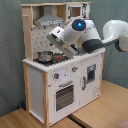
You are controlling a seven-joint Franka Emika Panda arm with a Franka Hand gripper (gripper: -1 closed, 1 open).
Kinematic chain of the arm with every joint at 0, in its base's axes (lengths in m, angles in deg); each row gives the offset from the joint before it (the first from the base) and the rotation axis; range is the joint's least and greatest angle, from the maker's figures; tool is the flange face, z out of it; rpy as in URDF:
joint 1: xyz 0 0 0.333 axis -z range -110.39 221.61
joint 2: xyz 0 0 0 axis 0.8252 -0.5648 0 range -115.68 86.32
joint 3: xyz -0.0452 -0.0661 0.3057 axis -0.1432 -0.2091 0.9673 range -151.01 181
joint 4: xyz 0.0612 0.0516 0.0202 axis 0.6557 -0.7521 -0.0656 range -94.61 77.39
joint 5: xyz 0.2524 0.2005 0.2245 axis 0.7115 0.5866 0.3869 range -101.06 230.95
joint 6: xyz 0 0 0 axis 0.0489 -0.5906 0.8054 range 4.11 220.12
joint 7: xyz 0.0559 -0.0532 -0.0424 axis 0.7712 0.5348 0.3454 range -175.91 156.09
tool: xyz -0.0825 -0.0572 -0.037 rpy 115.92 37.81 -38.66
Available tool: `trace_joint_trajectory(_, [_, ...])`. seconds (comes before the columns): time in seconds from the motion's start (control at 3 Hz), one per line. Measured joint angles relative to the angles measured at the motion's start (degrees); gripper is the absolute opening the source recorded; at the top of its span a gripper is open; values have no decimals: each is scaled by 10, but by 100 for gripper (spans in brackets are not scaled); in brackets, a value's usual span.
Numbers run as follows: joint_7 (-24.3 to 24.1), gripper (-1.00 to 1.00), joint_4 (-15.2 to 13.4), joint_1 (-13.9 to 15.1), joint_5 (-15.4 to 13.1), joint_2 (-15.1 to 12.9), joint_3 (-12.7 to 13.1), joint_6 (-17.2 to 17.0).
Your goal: Play with the kitchen
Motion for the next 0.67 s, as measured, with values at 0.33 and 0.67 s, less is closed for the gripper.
trace_joint_trajectory(0.33, [28, 100, -45, 1, -20, 0, 3, 19])
trace_joint_trajectory(0.67, [54, 100, -91, 1, -40, 1, 4, 42])
